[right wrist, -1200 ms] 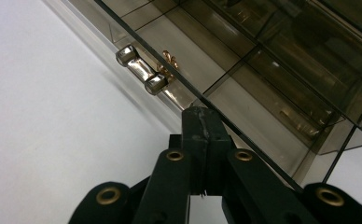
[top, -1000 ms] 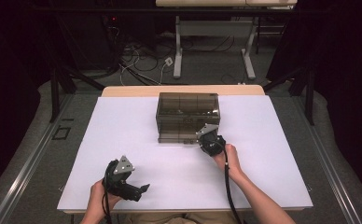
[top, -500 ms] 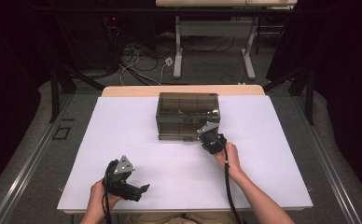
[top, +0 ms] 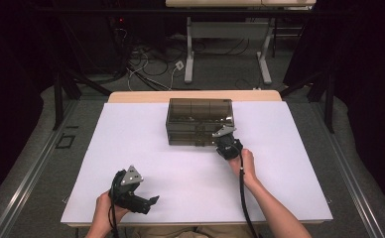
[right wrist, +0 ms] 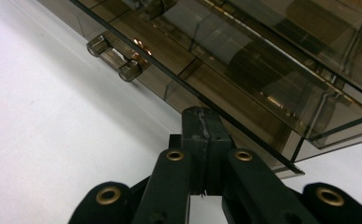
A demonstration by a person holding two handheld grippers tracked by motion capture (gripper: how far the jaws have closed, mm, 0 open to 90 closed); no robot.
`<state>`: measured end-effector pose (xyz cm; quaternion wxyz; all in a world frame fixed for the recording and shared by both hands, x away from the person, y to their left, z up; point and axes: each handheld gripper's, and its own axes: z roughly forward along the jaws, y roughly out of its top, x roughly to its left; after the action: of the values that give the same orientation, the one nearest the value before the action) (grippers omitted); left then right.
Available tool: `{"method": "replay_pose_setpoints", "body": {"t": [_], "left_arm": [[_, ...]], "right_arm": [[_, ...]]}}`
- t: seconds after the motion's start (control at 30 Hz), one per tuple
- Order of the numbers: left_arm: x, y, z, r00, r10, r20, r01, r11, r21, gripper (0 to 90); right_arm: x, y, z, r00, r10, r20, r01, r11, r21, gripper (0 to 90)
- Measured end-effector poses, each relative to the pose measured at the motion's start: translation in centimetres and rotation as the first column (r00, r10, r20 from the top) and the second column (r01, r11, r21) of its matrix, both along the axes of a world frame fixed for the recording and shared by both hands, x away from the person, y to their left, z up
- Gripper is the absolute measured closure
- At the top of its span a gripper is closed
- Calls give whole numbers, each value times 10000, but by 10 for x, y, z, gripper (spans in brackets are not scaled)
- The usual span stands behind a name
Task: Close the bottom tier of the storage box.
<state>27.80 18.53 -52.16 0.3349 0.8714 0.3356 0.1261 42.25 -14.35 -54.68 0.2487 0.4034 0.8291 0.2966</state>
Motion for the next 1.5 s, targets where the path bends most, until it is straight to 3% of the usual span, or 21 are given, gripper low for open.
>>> {"method": "replay_pose_setpoints", "body": {"t": [0.2,0.23,0.6,1.0,1.2,1.23,1.33,1.5], "left_arm": [[0,0,0,10000,-26,6,26,10000,4,0],[0,1,1,9999,-101,-122,103,9999,104,0],[0,0,0,10000,-20,0,20,10000,-10,0],[0,-1,0,10000,-47,-17,47,10000,-3,0],[0,-1,-1,10000,10,-62,-10,10000,-54,0],[-1,-1,-1,9999,51,-105,-52,9999,-111,0],[0,-1,0,10000,-41,-43,40,10000,-30,0],[0,0,0,10000,-53,-24,53,10000,-6,0]], "right_arm": [[5,-2,-1,9997,-203,-108,202,9998,-44,900],[6,-1,-3,9998,-207,64,207,9998,41,900],[11,-4,-9,9985,-519,146,517,9986,109,900],[11,-4,-8,9987,-510,58,509,9986,111,900],[12,-3,-8,9986,-510,123,509,9987,82,900],[12,-3,-10,9985,-454,293,446,9987,260,900],[12,-3,-8,9984,-549,139,549,9985,31,900],[12,-3,-8,9985,-546,49,545,9984,141,900]]}}
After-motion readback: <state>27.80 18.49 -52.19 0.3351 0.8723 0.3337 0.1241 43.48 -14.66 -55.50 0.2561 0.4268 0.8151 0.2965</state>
